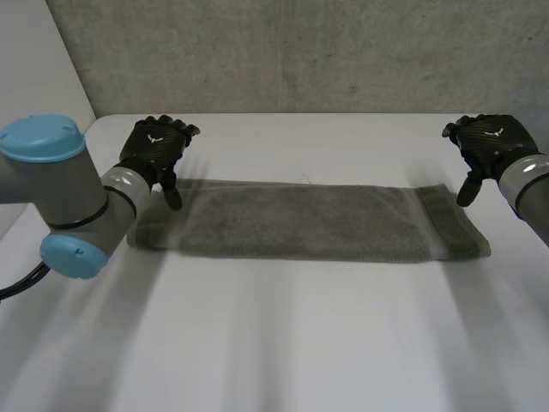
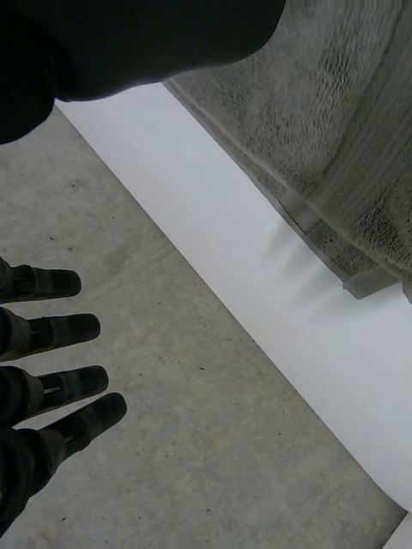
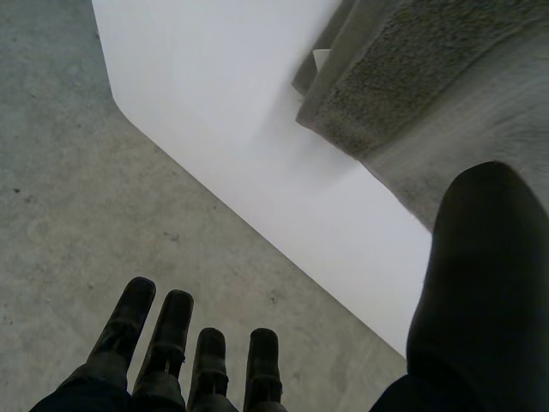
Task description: Fold the towel.
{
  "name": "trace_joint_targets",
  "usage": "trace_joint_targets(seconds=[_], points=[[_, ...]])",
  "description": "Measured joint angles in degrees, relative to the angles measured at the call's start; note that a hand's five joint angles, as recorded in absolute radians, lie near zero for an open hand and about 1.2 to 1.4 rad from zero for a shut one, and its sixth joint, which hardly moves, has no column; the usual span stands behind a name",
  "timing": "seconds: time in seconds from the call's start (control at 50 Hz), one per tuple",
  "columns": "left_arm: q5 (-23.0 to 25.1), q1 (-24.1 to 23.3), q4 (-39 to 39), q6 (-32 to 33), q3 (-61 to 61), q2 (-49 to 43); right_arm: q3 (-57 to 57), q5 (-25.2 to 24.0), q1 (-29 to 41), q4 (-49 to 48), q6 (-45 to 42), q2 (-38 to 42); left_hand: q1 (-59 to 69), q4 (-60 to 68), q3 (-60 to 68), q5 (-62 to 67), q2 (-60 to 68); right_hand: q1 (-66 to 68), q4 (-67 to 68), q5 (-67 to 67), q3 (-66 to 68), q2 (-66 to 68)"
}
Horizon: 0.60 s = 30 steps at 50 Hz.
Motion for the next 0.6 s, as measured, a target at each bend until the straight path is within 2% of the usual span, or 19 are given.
trace_joint_targets(seconds=[0.12, 0.26, 0.38, 0.6], points=[[0.29, -0.09, 1.61, -0.25, -7.74, 4.65, 7.48, -2.76, -0.3, 1.28, -0.94, -4.17, -0.15, 0.0, -0.21, -0.07, -0.01, 0.86, 0.16, 0.15, 0.2, 0.23], [0.41, -0.85, 4.11, -1.23, -13.41, 7.53, 13.4, -3.96, -1.42, 1.78, -3.68, -3.75, -0.21, 0.0, -0.21, -0.07, -0.01, 5.41, 3.12, 5.53, 3.74, 3.69], [0.41, -1.83, 5.85, -2.58, -15.21, 8.26, 14.64, -4.07, -2.82, -0.07, -6.85, 0.99, -0.24, 0.0, -0.21, -0.08, -0.01, 7.84, 5.71, 8.27, 5.81, 5.69], [0.4, -2.72, 6.19, -2.99, -15.22, 7.9, 11.18, -3.49, -3.65, -4.1, -9.43, 9.66, -0.26, 0.0, -0.22, -0.07, -0.01, 21.7, 19.6, 21.28, 20.22, 20.25]])
